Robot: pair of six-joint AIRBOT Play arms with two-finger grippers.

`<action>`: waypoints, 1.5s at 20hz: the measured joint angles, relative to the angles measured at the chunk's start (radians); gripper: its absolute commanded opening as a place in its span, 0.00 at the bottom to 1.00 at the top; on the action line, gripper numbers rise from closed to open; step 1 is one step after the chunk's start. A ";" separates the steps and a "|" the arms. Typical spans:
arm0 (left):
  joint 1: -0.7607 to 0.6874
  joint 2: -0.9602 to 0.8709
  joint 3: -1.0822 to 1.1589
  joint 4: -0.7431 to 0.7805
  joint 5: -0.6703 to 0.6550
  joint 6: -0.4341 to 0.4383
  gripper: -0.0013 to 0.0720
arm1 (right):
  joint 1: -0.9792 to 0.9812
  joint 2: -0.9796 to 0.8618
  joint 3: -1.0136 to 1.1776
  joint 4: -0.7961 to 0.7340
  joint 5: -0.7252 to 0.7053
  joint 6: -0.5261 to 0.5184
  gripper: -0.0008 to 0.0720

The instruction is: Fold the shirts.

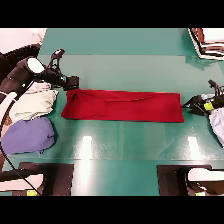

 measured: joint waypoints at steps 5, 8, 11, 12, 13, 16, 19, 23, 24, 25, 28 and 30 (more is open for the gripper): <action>-0.089 -0.019 0.004 -0.034 0.015 -0.030 0.06 | 0.042 -0.079 -0.039 0.139 -0.019 -0.087 0.04; -0.166 -0.067 0.020 -0.068 0.051 -0.056 0.06 | 0.086 -0.079 -0.032 0.158 -0.050 -0.127 0.03; -0.241 -0.157 0.089 -0.100 0.085 -0.066 0.06 | 0.105 -0.026 0.036 0.186 -0.036 -0.132 0.03; -0.267 -0.197 0.126 -0.106 0.090 -0.068 0.06 | 0.109 -0.003 0.069 0.202 -0.011 -0.122 0.03; -0.290 -0.237 0.165 -0.111 0.089 -0.069 0.06 | 0.111 0.020 0.103 0.233 0.005 -0.113 0.03; -0.353 -0.360 0.298 -0.119 0.071 -0.073 0.06 | 0.151 0.084 0.216 0.326 0.076 -0.078 0.03; -0.399 -0.455 0.396 -0.129 0.054 -0.080 0.06 | 0.242 0.119 0.327 0.372 0.124 -0.034 0.03; -0.427 -0.527 0.451 -0.164 0.049 -0.084 0.06 | 0.408 0.134 0.449 0.398 0.128 0.008 0.03; -0.431 -0.536 0.457 -0.174 0.051 -0.084 0.06 | 0.451 0.136 0.473 0.398 0.116 0.014 0.03; -0.433 -0.542 0.461 -0.183 0.054 -0.084 0.06 | 0.489 0.137 0.493 0.401 0.103 0.017 0.03; -0.438 -0.552 0.470 -0.195 0.062 -0.076 0.06 | 0.595 0.139 0.536 0.406 0.060 0.024 0.03; -0.432 -0.554 0.486 -0.195 0.061 -0.072 0.06 | 0.653 0.137 0.548 0.406 0.028 0.026 0.03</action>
